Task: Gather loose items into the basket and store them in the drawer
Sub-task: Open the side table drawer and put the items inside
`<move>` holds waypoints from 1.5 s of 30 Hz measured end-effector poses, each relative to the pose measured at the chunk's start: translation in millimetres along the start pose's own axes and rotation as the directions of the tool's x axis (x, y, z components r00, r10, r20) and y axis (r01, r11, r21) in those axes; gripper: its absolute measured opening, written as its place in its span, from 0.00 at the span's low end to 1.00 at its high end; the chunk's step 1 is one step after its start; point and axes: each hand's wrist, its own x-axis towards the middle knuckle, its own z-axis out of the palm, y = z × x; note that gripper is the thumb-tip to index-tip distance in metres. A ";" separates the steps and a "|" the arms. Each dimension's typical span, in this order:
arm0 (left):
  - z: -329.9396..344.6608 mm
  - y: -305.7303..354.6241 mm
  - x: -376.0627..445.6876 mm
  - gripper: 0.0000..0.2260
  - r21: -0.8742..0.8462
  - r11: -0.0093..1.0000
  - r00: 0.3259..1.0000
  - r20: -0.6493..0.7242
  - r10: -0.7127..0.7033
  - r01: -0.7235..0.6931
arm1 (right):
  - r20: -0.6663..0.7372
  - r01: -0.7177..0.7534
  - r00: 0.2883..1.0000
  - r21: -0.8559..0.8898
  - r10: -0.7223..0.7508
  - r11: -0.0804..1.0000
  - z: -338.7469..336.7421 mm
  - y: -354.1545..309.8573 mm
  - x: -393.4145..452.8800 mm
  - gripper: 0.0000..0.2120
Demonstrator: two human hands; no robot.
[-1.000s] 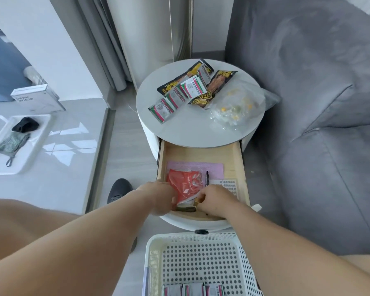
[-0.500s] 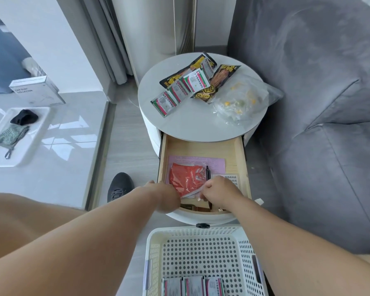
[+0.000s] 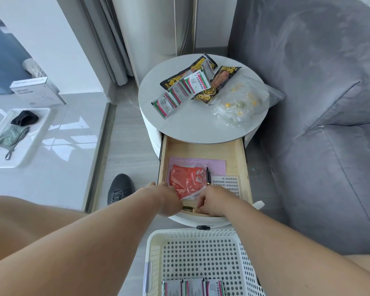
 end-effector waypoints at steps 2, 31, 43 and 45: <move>3.6 -2.7 6.0 0.22 -0.041 0.999 1.000 -0.013 0.003 -0.004 | 0.006 -0.035 0.999 -0.054 0.036 0.998 -2.0 1.4 0.3 0.03; 12.0 -1.1 30.1 0.20 -0.072 0.997 1.000 0.011 -0.014 0.015 | -0.013 0.011 1.000 0.143 -0.009 0.990 -0.7 3.7 3.0 0.08; 11.9 -3.5 25.2 0.22 -0.084 0.996 0.999 -0.048 -0.004 0.000 | 0.046 0.047 0.998 0.070 -0.051 0.996 -2.1 -1.3 -0.6 0.16; 10.9 -3.0 24.8 0.20 -0.080 0.997 0.999 -0.038 -0.008 0.005 | 0.054 0.065 0.996 0.047 -0.067 0.997 -2.3 -2.2 -1.4 0.17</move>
